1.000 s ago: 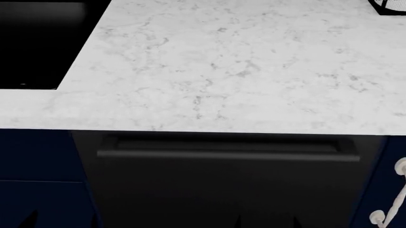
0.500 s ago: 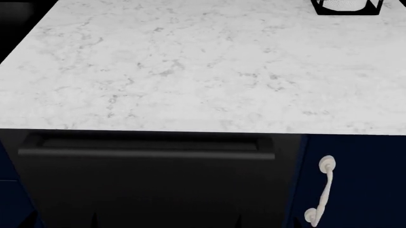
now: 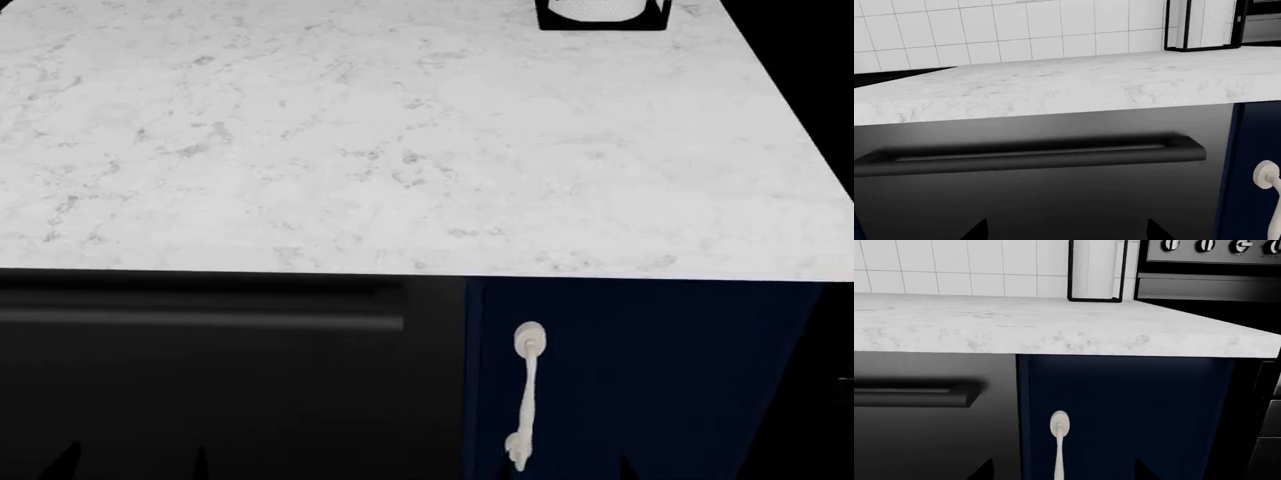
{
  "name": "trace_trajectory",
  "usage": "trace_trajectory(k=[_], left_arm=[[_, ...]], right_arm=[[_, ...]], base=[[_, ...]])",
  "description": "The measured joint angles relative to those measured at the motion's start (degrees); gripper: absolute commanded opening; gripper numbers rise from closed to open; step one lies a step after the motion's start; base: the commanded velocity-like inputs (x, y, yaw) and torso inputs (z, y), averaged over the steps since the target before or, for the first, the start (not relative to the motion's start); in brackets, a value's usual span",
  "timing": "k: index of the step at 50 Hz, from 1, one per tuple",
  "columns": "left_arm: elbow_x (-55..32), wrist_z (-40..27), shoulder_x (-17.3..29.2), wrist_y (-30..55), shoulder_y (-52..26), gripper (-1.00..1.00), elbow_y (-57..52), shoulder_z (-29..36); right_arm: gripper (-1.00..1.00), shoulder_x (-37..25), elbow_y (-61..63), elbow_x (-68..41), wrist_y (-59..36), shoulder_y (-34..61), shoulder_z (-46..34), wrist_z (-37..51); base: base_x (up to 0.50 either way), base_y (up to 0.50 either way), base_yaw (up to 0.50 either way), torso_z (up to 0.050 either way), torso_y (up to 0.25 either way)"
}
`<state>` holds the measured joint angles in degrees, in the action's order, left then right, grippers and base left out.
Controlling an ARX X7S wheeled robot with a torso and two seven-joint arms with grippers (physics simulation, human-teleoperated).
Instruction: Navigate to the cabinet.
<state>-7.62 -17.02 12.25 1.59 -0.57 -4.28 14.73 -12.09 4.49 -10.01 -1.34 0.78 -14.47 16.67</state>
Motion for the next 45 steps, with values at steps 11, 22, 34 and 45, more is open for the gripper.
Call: trace_trajectory(k=[11, 22, 34, 45], left_arm=[[-0.26, -0.25, 0.39, 0.18, 0.11, 1.00, -0.36, 0.23], [-0.48, -0.55, 0.69, 0.12, 0.08, 1.00, -0.39, 0.47], [-0.65, -0.87, 0.94, 0.00, -0.09, 1.00, -0.29, 0.83], [-0.65, -1.21, 1.08, -0.26, -0.35, 1.00, 0.16, 1.21]], right_arm=[[1.00, -0.21, 0.57, -0.31, -0.42, -0.12, -0.21, 0.43], [1.00, -0.43, 0.67, -0.56, -1.13, 0.10, -0.55, 0.73], [1.00, -0.60, 0.44, -0.98, -1.54, 0.43, -0.76, 1.00], [1.00, -0.78, 0.07, -1.37, -1.37, 0.66, -0.97, 1.02]], base=[[-0.02, -0.50, 0.00, 0.000, 0.000], [-0.05, -0.50, 0.00, 0.000, 0.000], [-0.07, -0.50, 0.00, 0.000, 0.000], [-0.07, -0.50, 0.00, 0.000, 0.000]])
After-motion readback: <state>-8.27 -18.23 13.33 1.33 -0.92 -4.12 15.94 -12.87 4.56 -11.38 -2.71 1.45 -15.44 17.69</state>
